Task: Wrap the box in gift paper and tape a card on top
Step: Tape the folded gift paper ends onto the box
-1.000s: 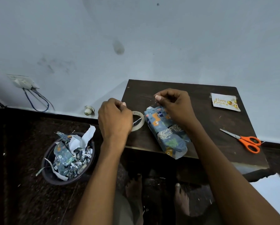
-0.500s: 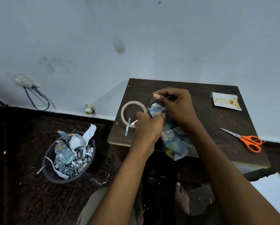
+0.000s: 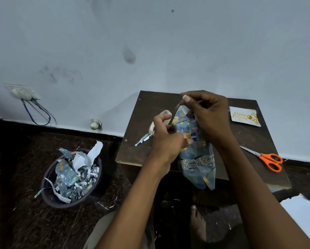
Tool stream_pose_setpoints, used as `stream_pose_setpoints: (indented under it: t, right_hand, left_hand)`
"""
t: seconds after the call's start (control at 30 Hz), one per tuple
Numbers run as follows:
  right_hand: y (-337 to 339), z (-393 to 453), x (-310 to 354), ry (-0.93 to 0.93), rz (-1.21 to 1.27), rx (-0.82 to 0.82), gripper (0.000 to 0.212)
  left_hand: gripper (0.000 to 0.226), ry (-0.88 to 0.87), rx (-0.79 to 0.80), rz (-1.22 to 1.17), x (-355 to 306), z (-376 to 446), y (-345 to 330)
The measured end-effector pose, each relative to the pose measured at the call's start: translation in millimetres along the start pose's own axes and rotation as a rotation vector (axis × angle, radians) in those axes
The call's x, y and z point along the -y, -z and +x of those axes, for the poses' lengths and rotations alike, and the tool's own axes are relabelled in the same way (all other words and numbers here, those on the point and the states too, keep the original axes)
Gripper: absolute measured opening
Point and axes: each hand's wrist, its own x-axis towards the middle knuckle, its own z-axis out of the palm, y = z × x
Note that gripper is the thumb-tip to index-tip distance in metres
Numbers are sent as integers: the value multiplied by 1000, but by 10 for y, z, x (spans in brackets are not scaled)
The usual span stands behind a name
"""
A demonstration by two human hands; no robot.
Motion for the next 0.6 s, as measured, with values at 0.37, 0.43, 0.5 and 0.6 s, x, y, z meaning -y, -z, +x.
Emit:
stream_pose_setpoints:
  t: [0.37,0.43,0.5,0.6]
  right_hand:
    - [183,87,215,33,-10,-41,8]
    - [180,73,217,12,-4,-34,7]
    - [177,69,218,-4,-18,-36,6]
    - [191,75,229,-19,-38,-42,6]
  left_hand:
    - [82,-116,226,131,-64,-92,46]
    - [79,-124,223,135,-62,-92,39]
    - [73,-145,205,146,-55,-82,31]
    - [66,-157,186,142,-40,-71,34]
